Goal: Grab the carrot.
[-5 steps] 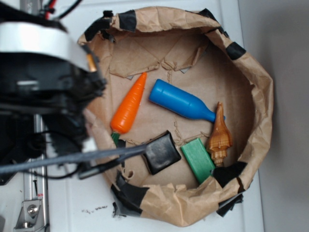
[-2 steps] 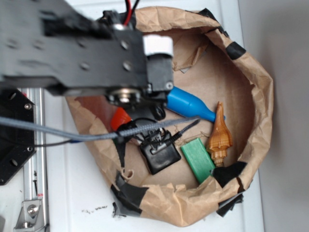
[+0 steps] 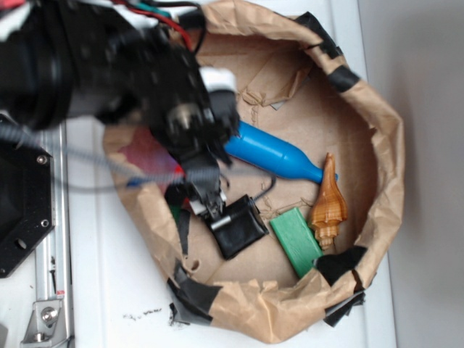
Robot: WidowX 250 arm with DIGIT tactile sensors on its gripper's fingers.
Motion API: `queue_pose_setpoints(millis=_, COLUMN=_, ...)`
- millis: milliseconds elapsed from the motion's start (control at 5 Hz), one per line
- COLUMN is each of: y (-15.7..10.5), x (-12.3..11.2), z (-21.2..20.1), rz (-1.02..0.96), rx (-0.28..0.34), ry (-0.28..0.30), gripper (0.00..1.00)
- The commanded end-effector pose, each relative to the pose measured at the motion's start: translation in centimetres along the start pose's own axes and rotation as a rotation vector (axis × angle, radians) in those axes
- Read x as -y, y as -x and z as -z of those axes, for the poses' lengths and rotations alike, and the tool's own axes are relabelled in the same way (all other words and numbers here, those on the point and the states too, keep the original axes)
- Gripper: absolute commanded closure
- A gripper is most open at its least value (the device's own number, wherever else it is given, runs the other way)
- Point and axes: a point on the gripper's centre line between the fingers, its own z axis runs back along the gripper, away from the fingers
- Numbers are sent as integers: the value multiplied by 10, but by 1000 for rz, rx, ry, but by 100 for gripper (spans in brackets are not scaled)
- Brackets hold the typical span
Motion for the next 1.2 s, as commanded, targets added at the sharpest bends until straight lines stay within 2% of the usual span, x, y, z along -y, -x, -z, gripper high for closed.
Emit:
queue_pose_setpoints(millis=0, y=12, x=24, z=0, rz=16, rx=10, ry=64, gripper=100)
queue_pose_setpoints(millis=200, y=6, x=28, z=-12, rz=33, rx=59, ry=37, gripper=100)
queue_pose_setpoints(millis=800, y=-2, x=28, z=-9, rz=32, rx=58, ry=-24, gripper=100)
queue_pose_setpoints(millis=1000, y=-8, x=25, z=-17, rz=2, rx=82, ry=-32, gripper=88)
